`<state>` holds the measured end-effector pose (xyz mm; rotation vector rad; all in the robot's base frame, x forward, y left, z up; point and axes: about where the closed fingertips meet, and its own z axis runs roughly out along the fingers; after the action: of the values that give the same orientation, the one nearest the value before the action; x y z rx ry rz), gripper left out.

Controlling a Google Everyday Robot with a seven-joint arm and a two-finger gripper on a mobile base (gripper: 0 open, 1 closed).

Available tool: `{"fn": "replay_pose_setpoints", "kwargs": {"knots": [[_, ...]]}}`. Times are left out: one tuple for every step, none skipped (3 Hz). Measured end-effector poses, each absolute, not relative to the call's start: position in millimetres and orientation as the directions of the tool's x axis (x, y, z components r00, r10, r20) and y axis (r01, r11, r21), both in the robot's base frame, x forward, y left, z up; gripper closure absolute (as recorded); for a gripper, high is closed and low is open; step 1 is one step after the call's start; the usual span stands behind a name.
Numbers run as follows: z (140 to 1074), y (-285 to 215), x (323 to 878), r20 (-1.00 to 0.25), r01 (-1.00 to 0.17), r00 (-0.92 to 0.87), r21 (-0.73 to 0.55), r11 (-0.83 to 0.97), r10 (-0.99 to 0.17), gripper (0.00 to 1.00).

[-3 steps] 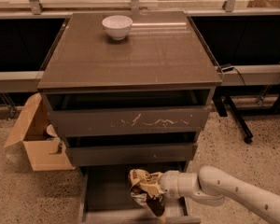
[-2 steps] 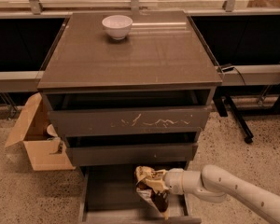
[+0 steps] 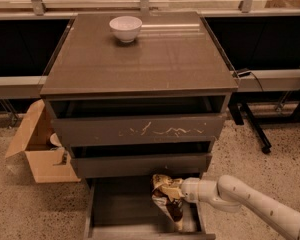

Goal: Place brown chip bag into bottom drawer

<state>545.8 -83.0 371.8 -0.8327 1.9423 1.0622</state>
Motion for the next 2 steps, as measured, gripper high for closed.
{"fn": "replay_pose_setpoints", "kwargs": {"knots": [[356.8, -81.7, 549.8, -0.831, -0.788, -0.529, 0.407, 0.462, -0.171, 0.82], [348.3, -78.0, 549.1, -0.822, -0.776, -0.545, 0.422, 0.469, -0.162, 0.59]]}}
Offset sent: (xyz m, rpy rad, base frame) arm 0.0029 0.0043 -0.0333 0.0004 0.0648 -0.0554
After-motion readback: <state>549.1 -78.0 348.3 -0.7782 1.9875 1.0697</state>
